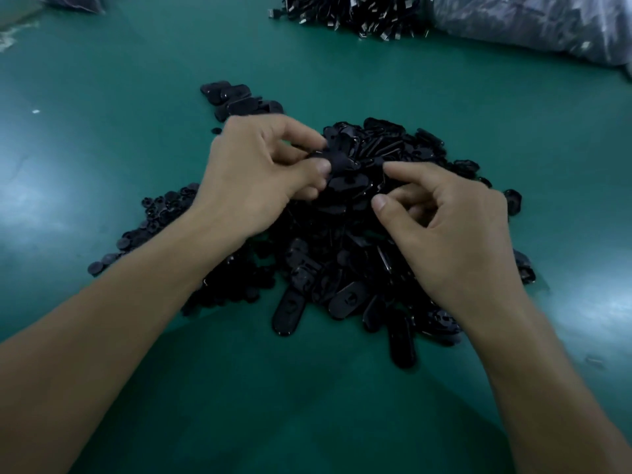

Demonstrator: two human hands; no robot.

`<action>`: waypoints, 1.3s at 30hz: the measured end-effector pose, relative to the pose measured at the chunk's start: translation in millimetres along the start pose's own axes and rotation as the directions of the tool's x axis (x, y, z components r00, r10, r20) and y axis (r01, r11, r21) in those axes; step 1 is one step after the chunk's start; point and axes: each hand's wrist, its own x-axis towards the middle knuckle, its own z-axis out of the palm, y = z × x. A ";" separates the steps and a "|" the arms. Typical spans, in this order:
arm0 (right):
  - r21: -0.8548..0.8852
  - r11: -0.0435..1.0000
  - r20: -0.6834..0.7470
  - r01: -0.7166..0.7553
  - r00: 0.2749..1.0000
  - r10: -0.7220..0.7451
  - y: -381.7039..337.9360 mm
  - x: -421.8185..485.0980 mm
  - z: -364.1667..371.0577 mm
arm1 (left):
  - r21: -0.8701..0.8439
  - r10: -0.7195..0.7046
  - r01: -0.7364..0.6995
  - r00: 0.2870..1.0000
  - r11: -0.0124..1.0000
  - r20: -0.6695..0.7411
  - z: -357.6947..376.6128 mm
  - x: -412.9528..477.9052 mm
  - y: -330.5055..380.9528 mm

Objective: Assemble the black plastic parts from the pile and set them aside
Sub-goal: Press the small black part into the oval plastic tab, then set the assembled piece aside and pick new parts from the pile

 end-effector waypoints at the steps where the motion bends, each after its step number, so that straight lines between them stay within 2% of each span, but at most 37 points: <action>1: -0.080 0.997 0.001 0.013 1.000 -0.013 1.2 -0.2 -1.4 | 0.009 -0.005 0.005 0.998 1.000 -0.058 -4.9 6.4 -2.2; 4: -0.265 0.964 0.049 -0.004 0.999 0.018 5.8 -0.2 -5.6 | 0.061 0.005 0.007 0.980 0.998 -0.200 -21.1 29.9 -10.0; 9: -0.322 0.947 0.138 -0.013 0.989 0.061 4.8 -1.3 -4.8 | 0.083 -0.012 0.046 0.930 0.995 -0.367 -38.9 73.4 -25.4; 15: -0.330 0.944 0.106 -0.011 0.993 0.049 4.4 -2.7 -4.0 | 0.230 -0.028 0.130 0.915 0.965 -0.402 -42.3 102.9 -40.5; 19: -0.304 0.953 0.090 -0.015 0.995 0.044 6.1 -2.2 -4.8 | 0.393 0.015 0.155 0.918 0.906 -0.397 -42.2 106.2 -43.8; 21: -0.280 0.960 0.075 -0.014 0.996 0.036 6.5 -2.4 -5.0 | 0.422 0.020 0.161 0.919 0.892 -0.393 -42.9 106.6 -44.6; 26: -0.231 0.973 0.077 -0.008 0.997 0.027 4.5 -1.6 -2.6 | 0.379 0.061 0.125 0.894 0.917 -0.445 -43.7 100.6 -36.0; 30: -0.249 0.968 0.128 0.027 0.992 0.005 5.3 -0.3 -2.0 | 0.214 0.003 0.105 0.891 0.971 -0.453 -31.9 82.5 -17.5; 34: -0.231 0.968 0.165 0.094 0.985 -0.056 4.6 1.5 -2.7 | 0.008 -0.071 0.080 0.925 0.997 -0.373 -19.3 53.4 -0.6; 39: -0.037 0.995 0.043 0.097 0.994 -0.096 0.2 -0.4 -0.1 | -0.033 -0.048 0.041 0.974 0.999 -0.222 -11.2 21.0 11.5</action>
